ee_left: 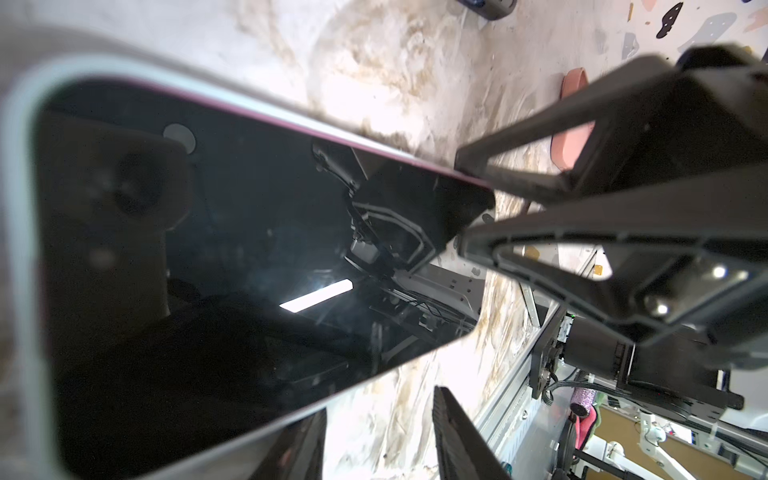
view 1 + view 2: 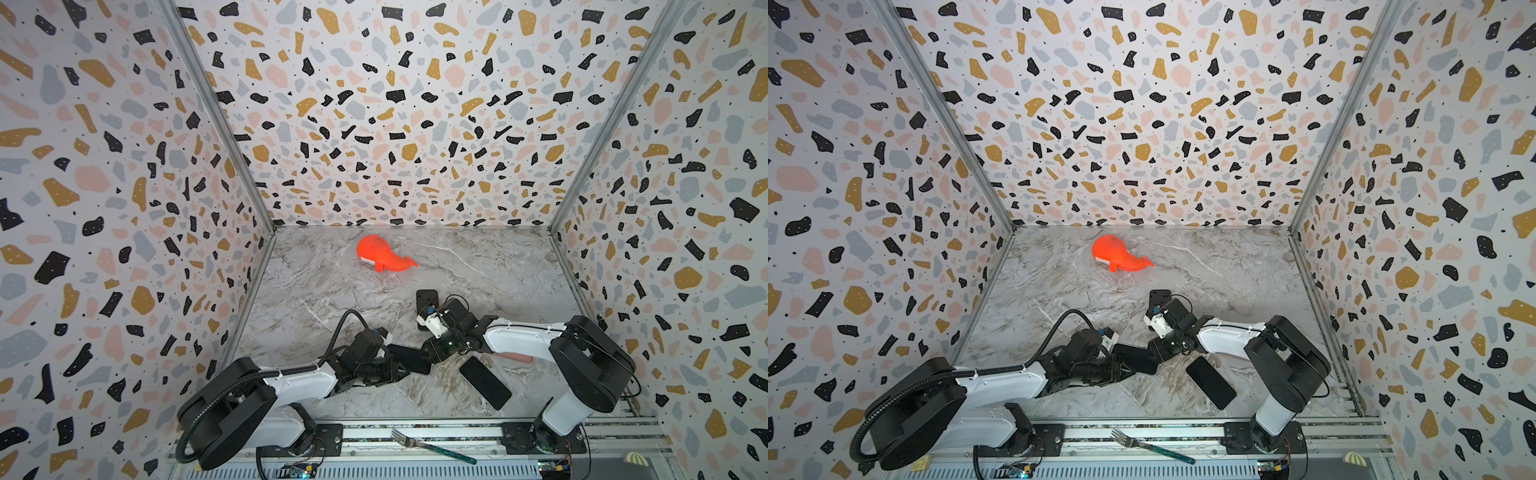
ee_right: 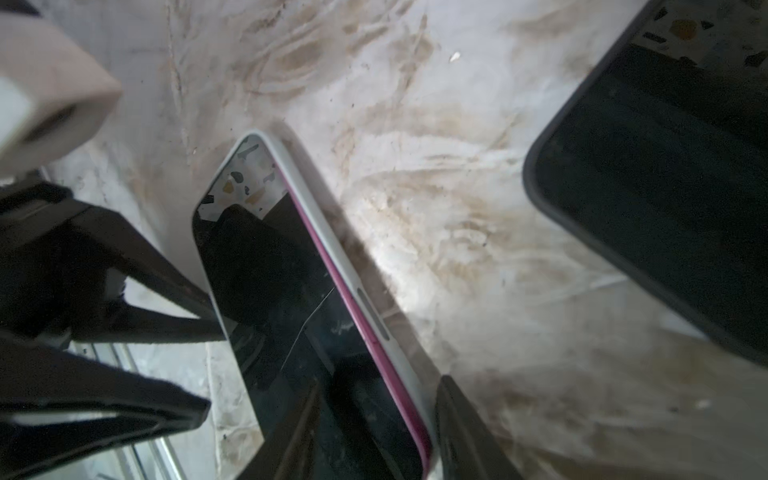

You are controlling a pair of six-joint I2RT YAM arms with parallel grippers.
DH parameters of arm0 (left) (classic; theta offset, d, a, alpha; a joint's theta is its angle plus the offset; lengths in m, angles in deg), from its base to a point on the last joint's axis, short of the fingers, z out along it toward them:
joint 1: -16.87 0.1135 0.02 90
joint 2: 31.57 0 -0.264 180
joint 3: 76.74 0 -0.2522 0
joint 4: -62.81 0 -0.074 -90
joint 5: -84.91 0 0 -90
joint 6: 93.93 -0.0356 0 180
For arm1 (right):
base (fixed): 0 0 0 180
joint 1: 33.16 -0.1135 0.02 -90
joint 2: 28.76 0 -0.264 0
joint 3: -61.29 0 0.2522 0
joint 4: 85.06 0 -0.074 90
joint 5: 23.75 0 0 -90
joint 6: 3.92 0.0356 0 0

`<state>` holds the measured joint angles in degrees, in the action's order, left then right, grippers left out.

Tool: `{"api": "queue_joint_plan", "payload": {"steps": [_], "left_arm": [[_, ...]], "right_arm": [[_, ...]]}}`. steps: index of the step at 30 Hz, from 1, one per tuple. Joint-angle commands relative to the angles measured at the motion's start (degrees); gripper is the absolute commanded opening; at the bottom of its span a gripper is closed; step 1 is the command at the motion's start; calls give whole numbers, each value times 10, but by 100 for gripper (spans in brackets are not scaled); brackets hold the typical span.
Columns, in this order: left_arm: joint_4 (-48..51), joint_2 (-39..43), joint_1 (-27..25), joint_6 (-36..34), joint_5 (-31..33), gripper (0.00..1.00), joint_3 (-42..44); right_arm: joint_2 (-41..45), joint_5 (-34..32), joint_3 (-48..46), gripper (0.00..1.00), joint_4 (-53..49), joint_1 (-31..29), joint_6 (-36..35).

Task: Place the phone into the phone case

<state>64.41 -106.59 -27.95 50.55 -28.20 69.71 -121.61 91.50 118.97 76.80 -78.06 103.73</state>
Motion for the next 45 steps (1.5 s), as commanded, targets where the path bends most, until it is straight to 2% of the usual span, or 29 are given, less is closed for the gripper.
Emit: {"api": "queue_joint_plan", "payload": {"steps": [1, 5, 12, 19, 23, 26, 33, 40, 45], "left_arm": [[31, -17, -1, -21, 29, 44, -21], [42, -39, 6, -34, 33, 43, -43], [51, -64, 47, -75, 15, 35, -58], [80, -32, 50, -61, 0, 33, -42], [133, 16, 50, -62, 7, 35, -28], [154, 45, 50, -65, 9, 37, -20], [126, 34, 50, -61, -9, 38, -12], [136, 47, 51, -64, -8, 39, -10], [136, 74, 51, -48, -13, 38, -1]], "right_arm": [[25, 36, -14, 45, -1, -15, 23], [33, 41, -29, 44, 12, -38, 44], [47, 49, -59, 40, 57, -77, 93], [69, 25, -70, 40, 70, -81, 118], [83, 11, -83, 41, 85, -69, 142], [95, 18, -107, 47, 116, -45, 170], [82, 11, -111, 52, 146, 13, 183], [15, 19, -68, 51, 151, 18, 158], [-9, 30, -57, 45, 172, 12, 160]]}}
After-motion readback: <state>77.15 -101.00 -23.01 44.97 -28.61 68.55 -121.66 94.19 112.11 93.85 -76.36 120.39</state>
